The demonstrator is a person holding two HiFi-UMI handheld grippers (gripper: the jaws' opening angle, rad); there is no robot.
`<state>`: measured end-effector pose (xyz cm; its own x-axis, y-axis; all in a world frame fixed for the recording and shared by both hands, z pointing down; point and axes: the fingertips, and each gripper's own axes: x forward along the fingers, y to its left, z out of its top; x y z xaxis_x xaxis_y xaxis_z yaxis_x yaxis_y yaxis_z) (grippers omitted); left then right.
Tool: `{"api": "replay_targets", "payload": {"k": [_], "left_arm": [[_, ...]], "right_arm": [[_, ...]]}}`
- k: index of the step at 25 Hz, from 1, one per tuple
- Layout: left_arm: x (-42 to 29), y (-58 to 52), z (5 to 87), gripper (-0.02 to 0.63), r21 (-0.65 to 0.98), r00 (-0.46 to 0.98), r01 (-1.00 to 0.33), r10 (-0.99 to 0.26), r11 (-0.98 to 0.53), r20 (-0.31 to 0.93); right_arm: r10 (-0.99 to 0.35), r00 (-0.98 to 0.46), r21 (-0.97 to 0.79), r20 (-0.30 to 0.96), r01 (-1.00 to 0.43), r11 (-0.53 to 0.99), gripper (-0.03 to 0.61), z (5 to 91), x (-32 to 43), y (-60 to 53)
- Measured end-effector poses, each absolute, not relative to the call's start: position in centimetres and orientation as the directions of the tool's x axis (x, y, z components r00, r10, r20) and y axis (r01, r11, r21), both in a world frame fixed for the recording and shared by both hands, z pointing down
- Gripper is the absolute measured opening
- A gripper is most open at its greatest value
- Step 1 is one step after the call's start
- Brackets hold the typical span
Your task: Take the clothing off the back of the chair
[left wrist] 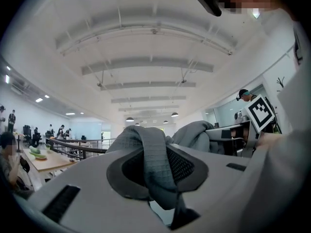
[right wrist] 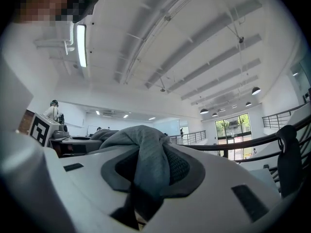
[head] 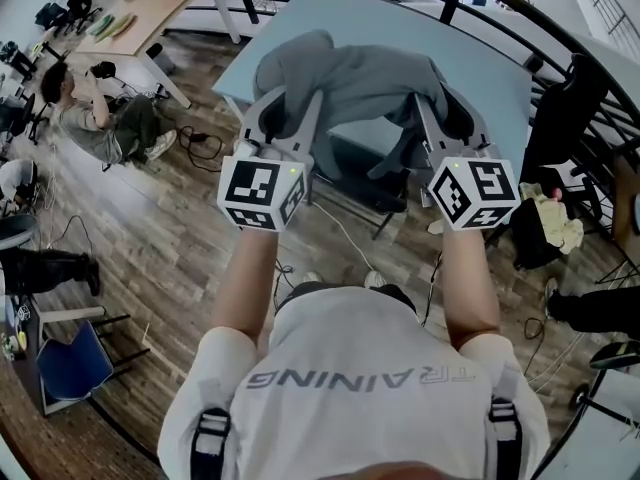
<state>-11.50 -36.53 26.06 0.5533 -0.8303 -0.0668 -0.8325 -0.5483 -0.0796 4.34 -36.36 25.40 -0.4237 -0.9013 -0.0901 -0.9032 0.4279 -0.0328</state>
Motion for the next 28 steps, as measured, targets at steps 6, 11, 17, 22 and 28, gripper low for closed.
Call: {"api": "replay_targets", "payload": {"k": [6, 11, 17, 22, 28], "left_arm": [[-11.5, -36.2, 26.6, 0.114, -0.069, 0.554, -0.832, -0.831, -0.550, -0.057], [-11.4, -36.0, 27.3, 0.114, -0.068, 0.547, -0.836, -0.836, -0.544, -0.048], [-11.2, -35.7, 27.4, 0.115, -0.071, 0.546, -0.837, -0.836, -0.542, -0.052], [-11.2, -35.4, 27.5, 0.115, -0.077, 0.546, -0.837, -0.836, -0.541, -0.056], [-11.3, -35.2, 27.9, 0.115, -0.066, 0.545, -0.838, -0.837, -0.542, -0.051]], "right_arm": [[-0.907, -0.414, -0.017, -0.081, -0.909, 0.416, 0.124, 25.8, 4.4, -35.9], [-0.908, -0.414, -0.013, -0.068, -0.909, 0.416, 0.124, 26.6, 4.6, -35.8], [-0.904, -0.421, -0.010, -0.066, -0.906, 0.423, 0.124, 26.6, 4.7, -35.4], [-0.903, -0.424, -0.016, -0.065, -0.905, 0.426, 0.124, 26.7, 4.7, -35.2], [-0.903, -0.426, -0.025, -0.058, -0.904, 0.428, 0.124, 27.2, 4.5, -35.0]]}}
